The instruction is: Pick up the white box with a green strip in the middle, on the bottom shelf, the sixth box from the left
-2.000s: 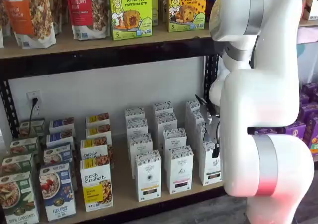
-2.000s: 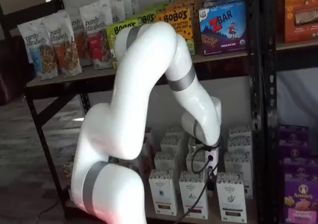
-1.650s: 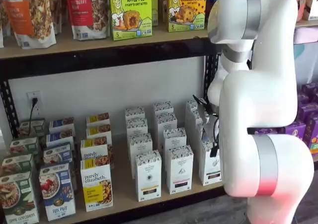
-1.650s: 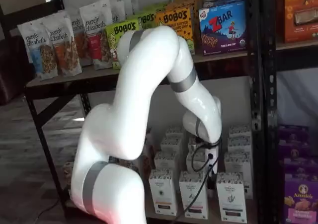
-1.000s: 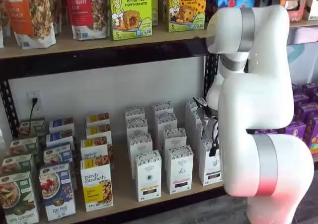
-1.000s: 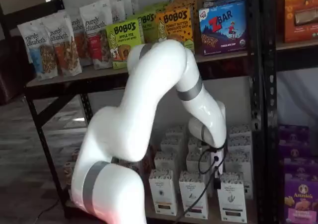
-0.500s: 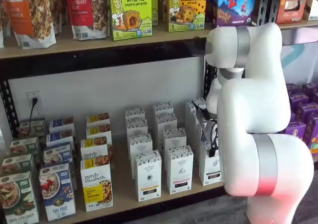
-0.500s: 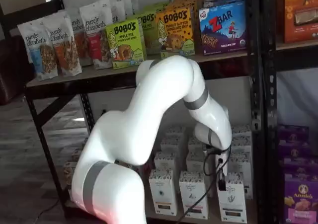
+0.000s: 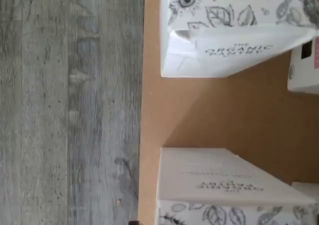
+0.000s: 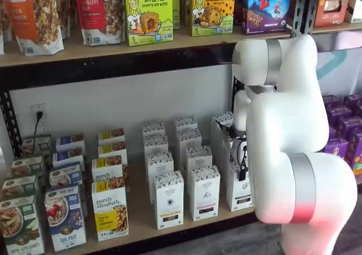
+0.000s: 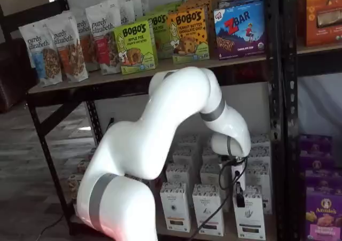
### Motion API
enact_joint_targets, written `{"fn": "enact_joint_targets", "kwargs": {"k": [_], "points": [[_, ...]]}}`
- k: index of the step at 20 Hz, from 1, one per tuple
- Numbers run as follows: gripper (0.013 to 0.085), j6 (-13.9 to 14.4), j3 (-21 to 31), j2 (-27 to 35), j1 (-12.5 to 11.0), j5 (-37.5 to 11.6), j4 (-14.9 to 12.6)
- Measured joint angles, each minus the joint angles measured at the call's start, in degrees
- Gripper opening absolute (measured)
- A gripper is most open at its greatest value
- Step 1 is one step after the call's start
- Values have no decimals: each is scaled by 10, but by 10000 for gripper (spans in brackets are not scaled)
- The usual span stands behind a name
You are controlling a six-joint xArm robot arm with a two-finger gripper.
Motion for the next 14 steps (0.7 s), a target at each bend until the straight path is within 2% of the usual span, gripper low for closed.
{"fn": "enact_joint_targets", "kwargs": {"k": [4,5,8,10,11,14], "points": [[850,30,-1,3,2,1,-32],[810,34,1,3,2,-1,-37],[730,33,3,1,1,-1,-37],[730,32,5,0,0,1,-37],[690,31,6,-1,0,1,-36],[690,39,9,-3,-1,-3,-46]]}}
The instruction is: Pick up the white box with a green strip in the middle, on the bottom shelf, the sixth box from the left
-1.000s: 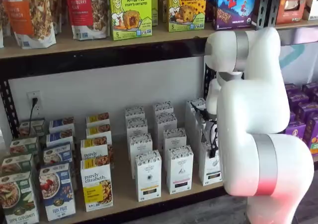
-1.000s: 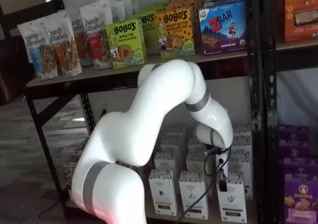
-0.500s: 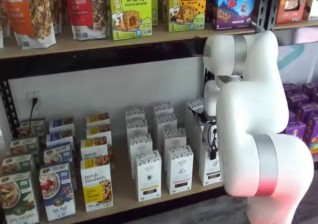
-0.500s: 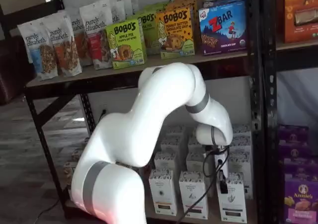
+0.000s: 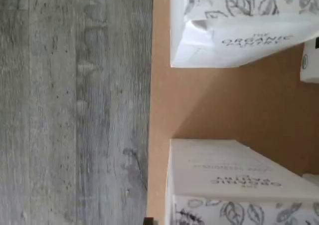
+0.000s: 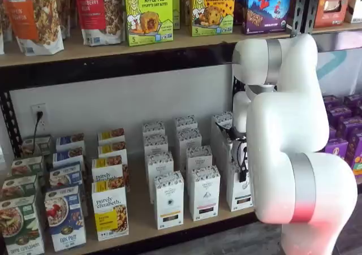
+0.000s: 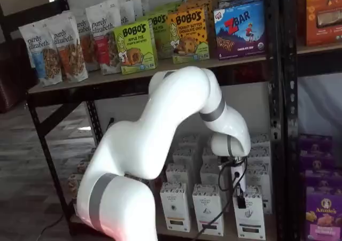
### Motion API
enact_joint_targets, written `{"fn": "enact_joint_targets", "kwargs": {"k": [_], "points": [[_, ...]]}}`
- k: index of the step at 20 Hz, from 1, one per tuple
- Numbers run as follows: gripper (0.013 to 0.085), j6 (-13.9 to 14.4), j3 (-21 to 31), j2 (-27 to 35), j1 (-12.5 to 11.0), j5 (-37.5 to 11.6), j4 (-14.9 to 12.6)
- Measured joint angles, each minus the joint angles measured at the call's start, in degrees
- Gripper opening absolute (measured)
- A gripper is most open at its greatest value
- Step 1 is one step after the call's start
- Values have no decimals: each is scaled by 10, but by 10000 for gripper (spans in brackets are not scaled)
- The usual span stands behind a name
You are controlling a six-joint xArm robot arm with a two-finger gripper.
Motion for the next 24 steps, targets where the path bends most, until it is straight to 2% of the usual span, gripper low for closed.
{"fn": "enact_joint_targets", "kwargs": {"k": [11,12,13,15,18,22,24], "points": [[690,0,7,-3,4,-8,4],[650,0,8,-3,4,-8,4],[650,1,9,-4,4,-6,4],[570,3,10,-5,5,-4,2],[530,4,13,-8,6,-1,2],[530,30,25,-16,7,-5,-26],[530,54,49,-28,6,-24,-53]]}}
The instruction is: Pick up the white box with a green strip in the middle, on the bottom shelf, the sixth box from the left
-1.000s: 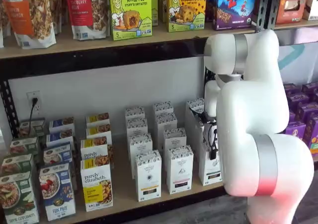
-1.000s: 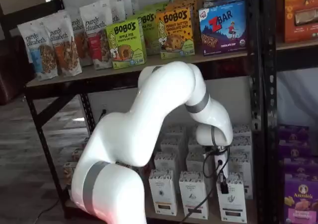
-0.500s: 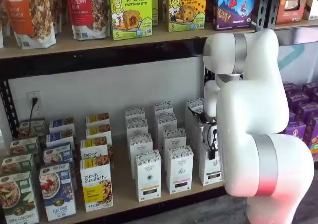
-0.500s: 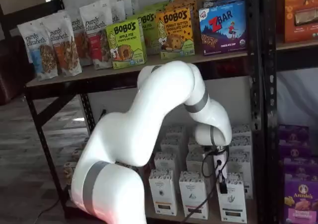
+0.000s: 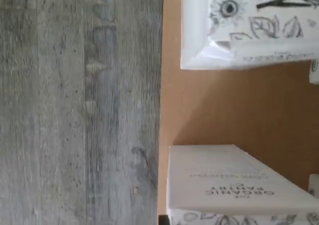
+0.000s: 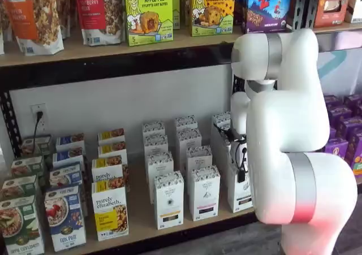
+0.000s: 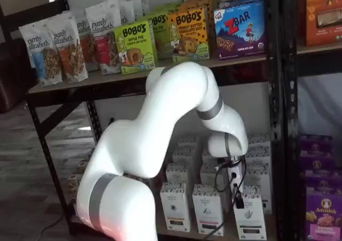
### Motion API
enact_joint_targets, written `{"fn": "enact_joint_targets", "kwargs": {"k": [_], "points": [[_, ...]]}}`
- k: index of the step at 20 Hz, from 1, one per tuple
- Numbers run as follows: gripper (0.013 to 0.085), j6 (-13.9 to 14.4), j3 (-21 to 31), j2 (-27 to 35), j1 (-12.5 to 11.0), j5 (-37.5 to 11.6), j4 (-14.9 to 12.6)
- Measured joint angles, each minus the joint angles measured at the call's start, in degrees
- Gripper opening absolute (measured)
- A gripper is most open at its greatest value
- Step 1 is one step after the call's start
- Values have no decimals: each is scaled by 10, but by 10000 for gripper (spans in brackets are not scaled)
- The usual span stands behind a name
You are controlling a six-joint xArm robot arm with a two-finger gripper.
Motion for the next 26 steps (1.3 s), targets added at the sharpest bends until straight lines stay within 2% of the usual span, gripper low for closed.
{"fn": "enact_joint_targets", "kwargs": {"k": [2,4,14,19,23,26], "points": [[530,33,38,-18,0,-27,-36],[530,56,77,-39,-1,-48,-59],[530,92,294,-177,-3,-124,-91],[530,148,384,-253,-5,-138,-150],[530,155,468,-337,5,-136,-147],[530,130,519,-396,17,-130,-109]]}}
